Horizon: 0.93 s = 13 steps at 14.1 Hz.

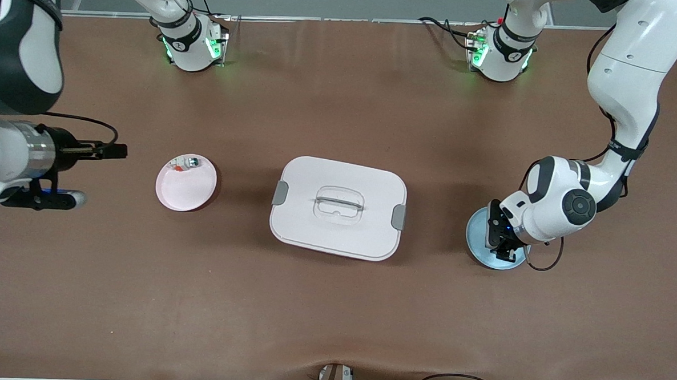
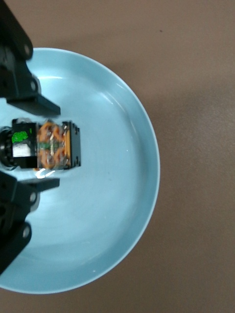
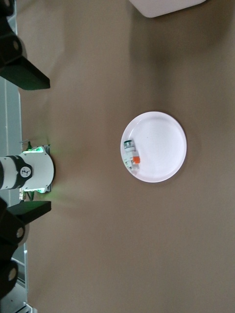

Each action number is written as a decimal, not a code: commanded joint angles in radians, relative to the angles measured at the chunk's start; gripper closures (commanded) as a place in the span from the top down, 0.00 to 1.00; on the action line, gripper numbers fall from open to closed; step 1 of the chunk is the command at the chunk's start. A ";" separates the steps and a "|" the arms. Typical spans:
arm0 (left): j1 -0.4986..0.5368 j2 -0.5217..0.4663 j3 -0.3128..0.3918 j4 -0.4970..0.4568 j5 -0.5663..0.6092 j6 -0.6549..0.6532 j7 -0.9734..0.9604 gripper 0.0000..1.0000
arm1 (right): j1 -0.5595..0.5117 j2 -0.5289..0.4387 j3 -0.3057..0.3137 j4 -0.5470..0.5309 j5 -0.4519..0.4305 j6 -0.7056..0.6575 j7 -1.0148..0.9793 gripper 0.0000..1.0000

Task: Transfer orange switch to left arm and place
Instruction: 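Open the left gripper to release the switch on the blue plate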

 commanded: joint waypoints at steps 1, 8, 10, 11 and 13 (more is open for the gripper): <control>0.006 -0.068 -0.017 -0.010 -0.001 -0.030 -0.069 1.00 | -0.042 -0.036 0.017 -0.021 -0.020 -0.028 -0.015 1.00; 0.013 -0.214 -0.050 0.098 -0.002 -0.245 -0.429 1.00 | -0.068 -0.038 0.019 -0.022 -0.025 -0.056 -0.015 1.00; 0.012 -0.225 -0.050 0.175 -0.010 -0.340 -0.594 1.00 | -0.086 -0.037 0.019 -0.022 -0.023 -0.054 -0.015 1.00; 0.010 -0.227 -0.050 0.230 -0.016 -0.398 -0.683 1.00 | -0.101 -0.037 0.020 -0.022 -0.017 -0.054 -0.013 1.00; 0.007 -0.225 -0.050 0.327 -0.017 -0.503 -0.843 1.00 | -0.097 -0.040 0.020 -0.021 -0.028 -0.057 0.001 1.00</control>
